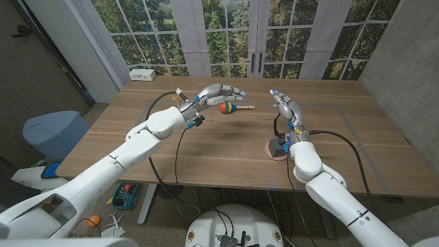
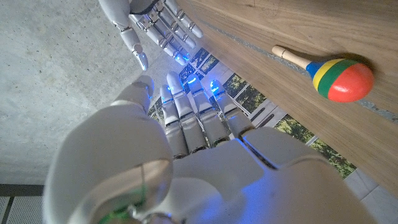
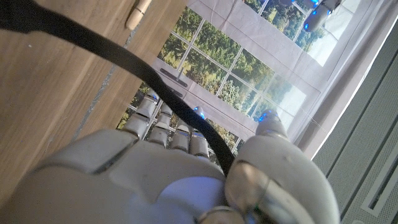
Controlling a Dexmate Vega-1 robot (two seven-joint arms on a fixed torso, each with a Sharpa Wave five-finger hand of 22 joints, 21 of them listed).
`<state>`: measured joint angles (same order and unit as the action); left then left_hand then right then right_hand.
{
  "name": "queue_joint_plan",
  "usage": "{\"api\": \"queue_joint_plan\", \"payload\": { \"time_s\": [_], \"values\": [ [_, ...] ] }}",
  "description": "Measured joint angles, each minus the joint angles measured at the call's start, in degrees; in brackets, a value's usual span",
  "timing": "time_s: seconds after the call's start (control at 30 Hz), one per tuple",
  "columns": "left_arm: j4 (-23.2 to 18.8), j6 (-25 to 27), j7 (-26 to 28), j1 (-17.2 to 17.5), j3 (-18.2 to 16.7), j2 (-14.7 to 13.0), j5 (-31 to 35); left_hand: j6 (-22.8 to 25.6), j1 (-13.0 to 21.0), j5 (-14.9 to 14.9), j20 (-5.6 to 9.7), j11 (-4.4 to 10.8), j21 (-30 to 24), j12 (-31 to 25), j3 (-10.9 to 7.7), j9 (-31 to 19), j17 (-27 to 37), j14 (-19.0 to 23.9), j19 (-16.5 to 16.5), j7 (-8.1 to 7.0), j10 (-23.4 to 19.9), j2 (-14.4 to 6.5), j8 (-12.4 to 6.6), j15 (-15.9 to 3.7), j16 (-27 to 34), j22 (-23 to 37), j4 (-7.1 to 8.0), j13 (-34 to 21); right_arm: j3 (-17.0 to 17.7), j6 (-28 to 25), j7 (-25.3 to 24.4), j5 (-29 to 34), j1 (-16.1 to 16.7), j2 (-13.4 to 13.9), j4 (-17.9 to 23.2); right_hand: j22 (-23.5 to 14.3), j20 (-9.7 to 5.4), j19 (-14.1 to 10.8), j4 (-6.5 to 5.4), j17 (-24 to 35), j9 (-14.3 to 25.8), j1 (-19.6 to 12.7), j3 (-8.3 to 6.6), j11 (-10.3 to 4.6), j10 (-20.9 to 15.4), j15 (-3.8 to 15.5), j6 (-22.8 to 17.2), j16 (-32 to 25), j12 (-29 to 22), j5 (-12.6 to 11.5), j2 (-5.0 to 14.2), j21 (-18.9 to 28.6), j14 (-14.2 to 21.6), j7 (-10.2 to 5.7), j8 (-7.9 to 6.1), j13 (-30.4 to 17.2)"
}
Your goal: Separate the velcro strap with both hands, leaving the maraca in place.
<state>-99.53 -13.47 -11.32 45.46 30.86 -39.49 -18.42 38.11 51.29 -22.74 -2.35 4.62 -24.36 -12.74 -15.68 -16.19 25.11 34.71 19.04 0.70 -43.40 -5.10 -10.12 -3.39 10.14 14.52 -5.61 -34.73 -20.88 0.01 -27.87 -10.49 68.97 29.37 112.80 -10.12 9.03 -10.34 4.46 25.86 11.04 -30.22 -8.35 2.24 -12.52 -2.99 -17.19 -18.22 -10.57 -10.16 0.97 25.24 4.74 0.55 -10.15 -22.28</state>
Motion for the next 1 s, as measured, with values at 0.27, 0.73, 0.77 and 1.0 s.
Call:
{"api": "queue_joint_plan", "payload": {
  "time_s": [0.27, 0.73, 0.77, 1.0],
  "values": [
    [1.18, -1.97, -0.26, 1.16, -1.10, 0.50, -2.96, -7.41, -3.96, 2.00, -0.18, -1.97, -0.06, 2.81, -0.48, 2.78, -5.01, -7.55, -2.31, -1.06, 10.27, 0.43, 0.20, 0.69, -0.41, 0.00, -1.00, 3.61, -0.56, -4.92, 1.60, -1.05, -1.19, 3.21, 2.22, 0.27, 1.71, 10.46, -1.85, -1.99, -0.40, 6.42, 3.32, 0.42, 2.50, -1.41, 2.28, 3.66, 0.00, -0.52, -2.30, -6.73, -4.49, 0.36, -0.27, 2.49],
    [3.21, -4.55, -1.59, 3.39, -2.87, 2.38, -8.20, -20.61, -12.64, 6.95, 1.99, -3.43, 0.58, 2.81, -0.87, 5.80, -12.10, -18.74, -7.61, -3.16, 24.58, -2.25, 0.20, 1.03, -0.40, -0.88, -0.73, 10.75, -0.65, -3.39, 6.04, -4.73, -2.46, 5.97, 2.26, 0.26, -1.87, 13.03, -6.35, -4.86, -0.66, 15.73, 5.68, 0.93, 7.31, 0.77, 5.48, 6.92, 0.21, -1.36, 0.38, -11.21, -10.31, 2.29, 0.06, 6.03],
    [3.32, -5.30, -1.66, 3.62, -3.03, 2.60, -9.75, -21.67, -13.14, 7.48, 2.13, -3.35, 0.77, 2.81, -1.05, 5.94, -12.60, -19.85, -8.15, -3.24, 25.93, -2.68, 0.20, 1.07, -0.40, -1.10, -0.55, 11.44, -0.65, -3.21, 6.30, -4.91, -2.81, 6.40, 1.83, 0.25, -2.36, 13.64, -6.56, -5.39, -0.81, 16.84, 5.89, 0.86, 8.51, 0.62, 6.83, 7.24, 0.38, -1.57, 0.21, -11.81, -11.21, 2.47, 0.26, 6.52],
    [3.80, -6.94, -0.94, 5.43, -4.22, 4.13, -13.32, -26.52, -16.93, 10.34, 2.70, -2.06, 1.73, 2.81, -1.92, 6.34, -14.72, -26.93, -10.06, -4.87, 33.63, -3.95, 0.20, 1.19, -0.40, -2.28, -0.33, 15.90, -0.90, -4.71, 7.61, -5.76, -4.12, 8.47, 2.58, 0.53, -1.55, 19.92, -5.07, -10.11, -0.93, 18.66, 7.96, 2.69, 21.28, -1.50, 20.50, 7.87, 0.43, -3.58, -1.65, -15.08, -14.84, 4.82, 0.45, 10.61]
  ]
}}
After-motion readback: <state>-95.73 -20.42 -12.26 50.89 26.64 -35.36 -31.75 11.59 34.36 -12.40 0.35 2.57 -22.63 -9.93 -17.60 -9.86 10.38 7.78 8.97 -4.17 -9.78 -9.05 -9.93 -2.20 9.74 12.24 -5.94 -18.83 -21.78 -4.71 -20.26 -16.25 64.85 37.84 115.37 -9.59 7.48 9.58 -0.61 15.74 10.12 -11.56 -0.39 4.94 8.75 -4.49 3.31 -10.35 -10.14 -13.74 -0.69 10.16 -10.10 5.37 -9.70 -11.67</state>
